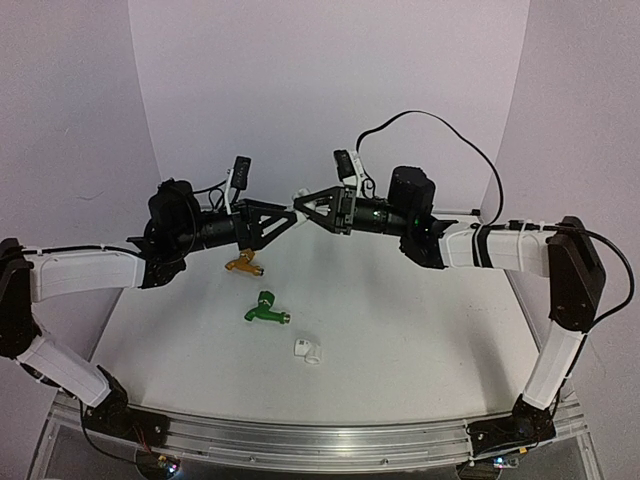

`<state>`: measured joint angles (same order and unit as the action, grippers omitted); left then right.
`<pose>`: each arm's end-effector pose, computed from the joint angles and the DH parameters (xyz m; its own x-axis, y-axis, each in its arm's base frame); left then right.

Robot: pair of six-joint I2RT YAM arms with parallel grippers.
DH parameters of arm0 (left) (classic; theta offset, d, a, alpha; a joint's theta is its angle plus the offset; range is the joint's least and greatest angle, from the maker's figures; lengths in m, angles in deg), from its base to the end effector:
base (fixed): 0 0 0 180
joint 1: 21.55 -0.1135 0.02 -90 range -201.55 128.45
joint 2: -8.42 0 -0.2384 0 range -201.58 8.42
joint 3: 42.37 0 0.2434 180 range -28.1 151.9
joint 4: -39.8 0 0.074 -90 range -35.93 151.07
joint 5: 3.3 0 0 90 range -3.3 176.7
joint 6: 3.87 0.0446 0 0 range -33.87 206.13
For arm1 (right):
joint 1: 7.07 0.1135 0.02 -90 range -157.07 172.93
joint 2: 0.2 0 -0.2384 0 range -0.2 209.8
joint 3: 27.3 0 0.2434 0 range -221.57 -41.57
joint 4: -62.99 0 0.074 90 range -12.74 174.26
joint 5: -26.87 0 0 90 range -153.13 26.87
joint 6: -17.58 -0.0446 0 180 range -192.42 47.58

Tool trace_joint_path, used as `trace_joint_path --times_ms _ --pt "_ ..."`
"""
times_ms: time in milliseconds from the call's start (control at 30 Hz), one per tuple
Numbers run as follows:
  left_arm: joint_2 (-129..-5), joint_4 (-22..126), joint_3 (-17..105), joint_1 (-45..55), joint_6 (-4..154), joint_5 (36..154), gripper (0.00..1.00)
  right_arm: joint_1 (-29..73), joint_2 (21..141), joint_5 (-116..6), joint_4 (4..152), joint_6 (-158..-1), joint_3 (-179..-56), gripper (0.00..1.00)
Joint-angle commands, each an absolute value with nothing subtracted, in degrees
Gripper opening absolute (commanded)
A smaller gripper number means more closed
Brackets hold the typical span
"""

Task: Install the water faucets
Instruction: Pass from the right arm to the left, then pass from the left arm to the right

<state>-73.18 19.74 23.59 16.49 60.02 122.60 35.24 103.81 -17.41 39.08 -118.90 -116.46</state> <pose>0.2433 -0.2236 0.2922 -0.3678 -0.1649 -0.9152 0.8884 0.2285 -0.3982 0.2867 0.3042 0.2990 -0.6397 0.1023 -0.7618 -0.7681 -0.0491 0.6385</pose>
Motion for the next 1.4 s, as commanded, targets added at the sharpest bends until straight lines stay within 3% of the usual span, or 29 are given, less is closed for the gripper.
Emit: trace_joint_path --times_ms 0,133,233,400,433,467,567,600,633,833,933,1367 --pt "-74.9 16.0 27.7 16.4 55.1 129.1 0.71 35.7 101.6 -17.5 34.6 -118.9 -119.2 0.0" --pt "-74.6 16.0 27.6 16.4 55.2 129.9 0.55 35.9 101.5 -17.8 34.6 -118.6 -119.1 0.0" --pt "-74.9 16.1 27.7 16.5 55.2 131.4 0.48 36.0 101.6 -17.7 34.6 -118.7 -119.2 0.0" --pt "-73.9 16.1 27.4 16.4 57.2 131.8 0.21 36.4 101.4 -16.0 35.5 -118.4 -119.6 0.08" --pt "-73.6 16.1 27.3 16.3 58.1 131.9 0.15 36.4 101.0 -15.6 37.1 -117.5 -119.7 0.15" --pt "-73.3 16.1 27.3 16.0 58.8 132.3 0.09 36.4 100.4 -15.4 40.1 -115.7 -119.8 0.29" --pt "-72.6 16.4 27.2 14.1 60.4 135.5 0.0 36.4 97.0 -15.6 55.4 -104.3 -120.6 0.88" --pt "-72.6 17.0 27.2 13.0 61.4 137.7 0.0 36.4 95.8 -15.6 60.4 -98.5 -121.0 0.96" --pt "-72.5 18.3 27.4 12.2 62.8 139.4 0.0 36.4 94.6 -15.5 65.6 -94.1 -121.6 0.98" --pt "-72.2 36.2 31.9 10.9 79.0 144.0 0.0 36.3 94.4 -18.3 90.8 -76.9 -130.4 0.98" --pt "-72.5 39.2 33.2 10.8 83.0 144.4 0.0 36.4 96.1 -13.5 91.7 -75.8 -132.4 0.92" --pt "-73.0 40.1 34.7 10.9 88.3 144.3 0.0 38.1 102.2 -15.9 92.1 -78.7 -139.6 0.7"
